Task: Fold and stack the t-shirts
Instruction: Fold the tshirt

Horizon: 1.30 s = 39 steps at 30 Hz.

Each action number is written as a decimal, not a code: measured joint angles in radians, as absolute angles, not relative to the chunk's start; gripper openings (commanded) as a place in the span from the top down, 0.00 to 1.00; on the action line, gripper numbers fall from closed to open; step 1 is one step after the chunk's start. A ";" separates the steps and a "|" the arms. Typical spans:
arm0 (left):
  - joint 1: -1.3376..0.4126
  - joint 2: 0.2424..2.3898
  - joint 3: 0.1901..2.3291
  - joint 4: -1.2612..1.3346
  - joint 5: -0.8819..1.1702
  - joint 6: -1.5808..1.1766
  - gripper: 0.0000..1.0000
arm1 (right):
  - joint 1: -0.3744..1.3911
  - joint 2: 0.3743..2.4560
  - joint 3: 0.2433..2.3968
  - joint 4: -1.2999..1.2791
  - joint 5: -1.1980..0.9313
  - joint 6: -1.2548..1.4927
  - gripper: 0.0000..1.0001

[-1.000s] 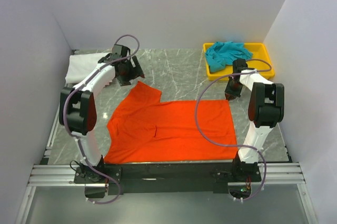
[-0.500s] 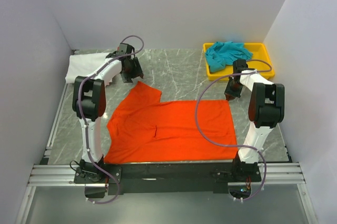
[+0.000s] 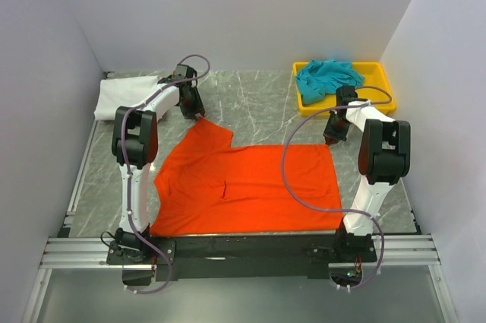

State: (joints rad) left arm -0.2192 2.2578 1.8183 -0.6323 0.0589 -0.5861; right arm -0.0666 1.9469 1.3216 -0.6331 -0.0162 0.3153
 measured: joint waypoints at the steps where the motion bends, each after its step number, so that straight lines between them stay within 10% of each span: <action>1: -0.219 2.258 1.818 -0.632 0.060 -0.586 0.60 | -0.067 1.947 1.322 -0.633 -0.017 0.315 1.00; 14: -0.220 2.258 1.815 -0.624 0.087 -0.591 1.00 | -0.068 1.947 1.322 -0.635 -0.028 0.315 1.00; 39: -0.222 2.307 2.119 -0.617 0.136 -0.603 1.00 | -0.068 1.954 1.524 -0.796 -0.056 0.321 1.00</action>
State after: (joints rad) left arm -0.2218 2.3074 2.1189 -0.6174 0.1356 -0.6025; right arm -0.0681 1.9545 1.5242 -0.7959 -0.0563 0.3206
